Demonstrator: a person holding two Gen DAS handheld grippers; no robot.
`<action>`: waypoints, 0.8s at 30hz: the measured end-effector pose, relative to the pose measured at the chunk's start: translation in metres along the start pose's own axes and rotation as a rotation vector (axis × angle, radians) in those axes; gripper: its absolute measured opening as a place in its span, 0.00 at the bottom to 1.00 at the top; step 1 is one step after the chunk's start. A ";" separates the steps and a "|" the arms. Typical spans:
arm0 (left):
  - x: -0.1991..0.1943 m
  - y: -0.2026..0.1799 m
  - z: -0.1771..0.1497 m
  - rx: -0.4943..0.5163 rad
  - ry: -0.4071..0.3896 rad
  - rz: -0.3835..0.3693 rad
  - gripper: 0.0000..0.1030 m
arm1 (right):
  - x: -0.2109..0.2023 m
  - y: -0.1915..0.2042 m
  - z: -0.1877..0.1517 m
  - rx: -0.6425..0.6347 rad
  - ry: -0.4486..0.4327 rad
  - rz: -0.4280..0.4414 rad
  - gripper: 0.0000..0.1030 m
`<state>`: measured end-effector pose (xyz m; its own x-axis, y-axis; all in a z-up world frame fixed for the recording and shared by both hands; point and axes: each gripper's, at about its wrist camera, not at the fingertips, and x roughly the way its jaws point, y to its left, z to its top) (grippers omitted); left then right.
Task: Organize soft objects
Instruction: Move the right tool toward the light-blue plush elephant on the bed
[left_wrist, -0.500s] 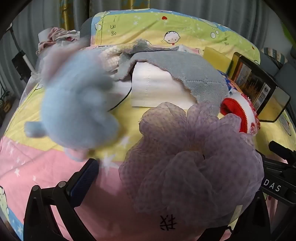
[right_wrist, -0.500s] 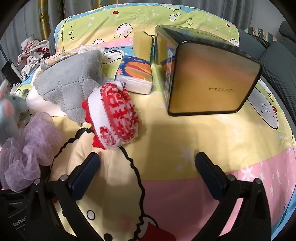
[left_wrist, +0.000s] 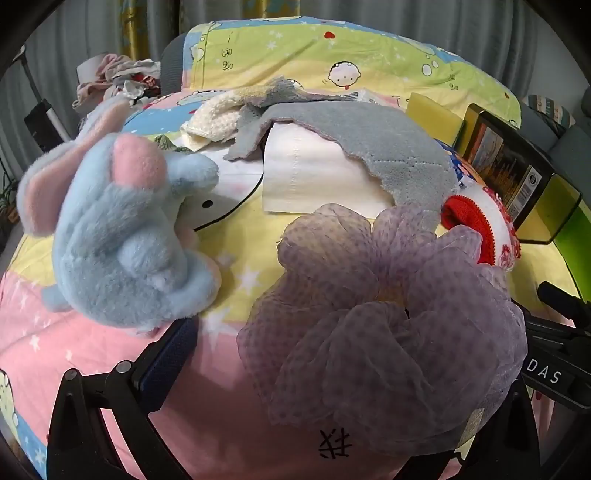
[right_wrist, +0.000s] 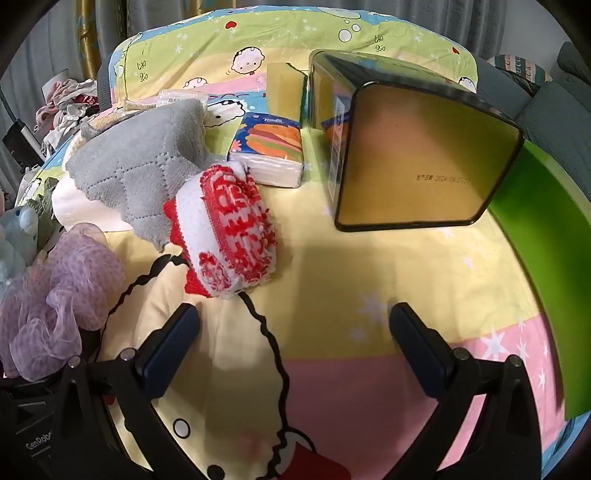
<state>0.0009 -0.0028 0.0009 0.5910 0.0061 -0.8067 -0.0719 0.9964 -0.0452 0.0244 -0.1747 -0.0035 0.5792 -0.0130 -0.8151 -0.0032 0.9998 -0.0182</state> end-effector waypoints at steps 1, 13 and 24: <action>0.000 0.000 0.000 0.000 0.000 0.001 1.00 | 0.000 0.000 0.000 0.000 0.000 0.000 0.99; 0.001 0.000 0.000 -0.002 0.002 -0.001 1.00 | 0.000 -0.001 0.000 0.000 0.000 0.000 0.99; -0.015 0.012 -0.002 -0.023 0.004 -0.033 1.00 | 0.000 -0.002 0.000 -0.003 -0.001 -0.003 0.99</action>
<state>-0.0108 0.0093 0.0109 0.5899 -0.0271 -0.8070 -0.0713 0.9938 -0.0855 0.0247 -0.1768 -0.0036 0.5800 -0.0156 -0.8144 -0.0038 0.9998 -0.0219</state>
